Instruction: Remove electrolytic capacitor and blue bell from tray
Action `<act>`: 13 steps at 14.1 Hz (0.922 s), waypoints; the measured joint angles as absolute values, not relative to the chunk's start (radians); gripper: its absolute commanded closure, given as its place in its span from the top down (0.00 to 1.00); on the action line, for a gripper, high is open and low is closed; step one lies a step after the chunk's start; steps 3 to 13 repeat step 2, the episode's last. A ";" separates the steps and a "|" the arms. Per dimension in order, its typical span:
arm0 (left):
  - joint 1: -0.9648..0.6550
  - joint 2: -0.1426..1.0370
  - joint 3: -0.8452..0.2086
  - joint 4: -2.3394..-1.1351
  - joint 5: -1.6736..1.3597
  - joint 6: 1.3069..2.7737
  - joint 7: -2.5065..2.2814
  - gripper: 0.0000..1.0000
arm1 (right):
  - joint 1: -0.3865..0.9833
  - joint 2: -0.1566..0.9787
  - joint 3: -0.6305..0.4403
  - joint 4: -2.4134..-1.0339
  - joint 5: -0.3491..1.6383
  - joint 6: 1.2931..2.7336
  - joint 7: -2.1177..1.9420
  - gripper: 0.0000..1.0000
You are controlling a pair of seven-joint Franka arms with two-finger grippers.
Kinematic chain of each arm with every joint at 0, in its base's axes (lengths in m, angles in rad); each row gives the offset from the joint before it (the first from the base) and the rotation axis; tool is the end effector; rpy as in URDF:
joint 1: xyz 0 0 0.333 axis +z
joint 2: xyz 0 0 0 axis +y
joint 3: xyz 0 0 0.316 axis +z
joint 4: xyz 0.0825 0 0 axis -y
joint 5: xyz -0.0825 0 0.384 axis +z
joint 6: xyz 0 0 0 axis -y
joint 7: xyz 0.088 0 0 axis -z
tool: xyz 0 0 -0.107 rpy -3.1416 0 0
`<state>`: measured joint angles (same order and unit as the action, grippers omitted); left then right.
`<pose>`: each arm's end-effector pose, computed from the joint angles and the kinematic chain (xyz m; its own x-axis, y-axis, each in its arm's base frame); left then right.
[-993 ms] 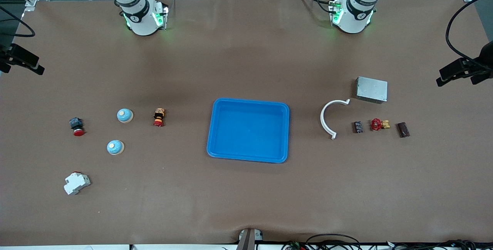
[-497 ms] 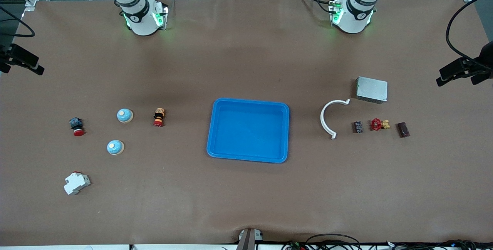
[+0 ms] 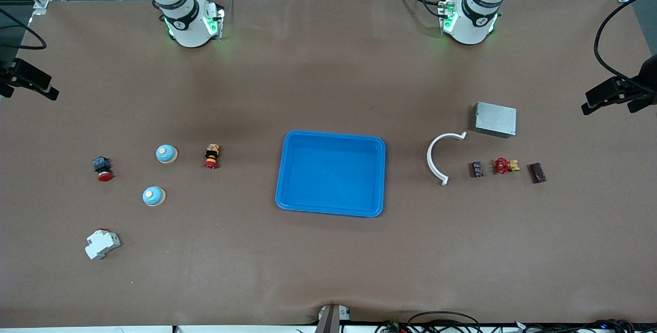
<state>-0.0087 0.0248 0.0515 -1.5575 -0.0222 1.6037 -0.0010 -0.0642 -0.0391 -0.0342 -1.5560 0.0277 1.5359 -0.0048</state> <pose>0.5651 0.0215 0.6199 0.9988 0.0445 0.0214 0.0440 -0.9988 0.0209 0.5368 -0.0503 0.6498 0.9955 -0.0925 0.0191 -0.0919 -0.9953 -0.0289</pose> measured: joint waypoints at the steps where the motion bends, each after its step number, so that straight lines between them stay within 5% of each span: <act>1: -0.009 0.025 0.051 -1.558 -0.022 1.604 -0.001 1.00 | -0.064 -0.039 -0.034 -1.556 0.028 1.536 -0.005 1.00; 13: -0.009 0.025 0.051 -1.558 -0.022 1.604 -0.001 1.00 | -0.064 -0.039 -0.034 -1.556 0.028 1.537 -0.005 1.00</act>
